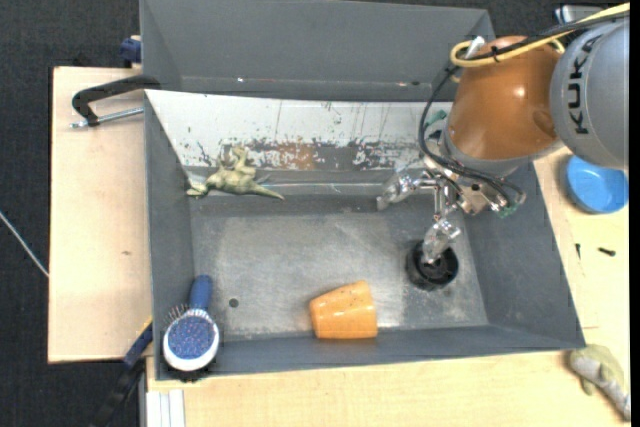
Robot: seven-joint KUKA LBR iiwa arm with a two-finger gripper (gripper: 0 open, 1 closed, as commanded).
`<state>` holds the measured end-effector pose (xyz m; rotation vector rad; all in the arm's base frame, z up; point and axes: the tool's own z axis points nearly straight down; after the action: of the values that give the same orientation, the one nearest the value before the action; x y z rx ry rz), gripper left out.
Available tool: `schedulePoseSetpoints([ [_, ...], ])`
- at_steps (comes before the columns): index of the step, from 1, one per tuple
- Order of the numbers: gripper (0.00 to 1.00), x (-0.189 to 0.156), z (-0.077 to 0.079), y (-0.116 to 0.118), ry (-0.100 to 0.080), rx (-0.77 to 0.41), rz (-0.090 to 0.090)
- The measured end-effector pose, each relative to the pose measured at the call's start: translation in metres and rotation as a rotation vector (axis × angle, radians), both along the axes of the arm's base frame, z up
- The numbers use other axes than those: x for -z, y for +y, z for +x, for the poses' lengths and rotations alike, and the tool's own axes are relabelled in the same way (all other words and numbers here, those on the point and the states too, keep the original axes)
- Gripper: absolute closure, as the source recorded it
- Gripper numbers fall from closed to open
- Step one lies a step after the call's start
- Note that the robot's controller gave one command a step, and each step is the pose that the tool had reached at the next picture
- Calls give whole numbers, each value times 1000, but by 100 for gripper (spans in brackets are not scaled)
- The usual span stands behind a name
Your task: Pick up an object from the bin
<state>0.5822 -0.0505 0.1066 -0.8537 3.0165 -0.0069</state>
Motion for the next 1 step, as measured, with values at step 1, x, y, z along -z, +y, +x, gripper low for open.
schedulePoseSetpoints([
  [1,0,30,-44,-35,-4,2,4],
])
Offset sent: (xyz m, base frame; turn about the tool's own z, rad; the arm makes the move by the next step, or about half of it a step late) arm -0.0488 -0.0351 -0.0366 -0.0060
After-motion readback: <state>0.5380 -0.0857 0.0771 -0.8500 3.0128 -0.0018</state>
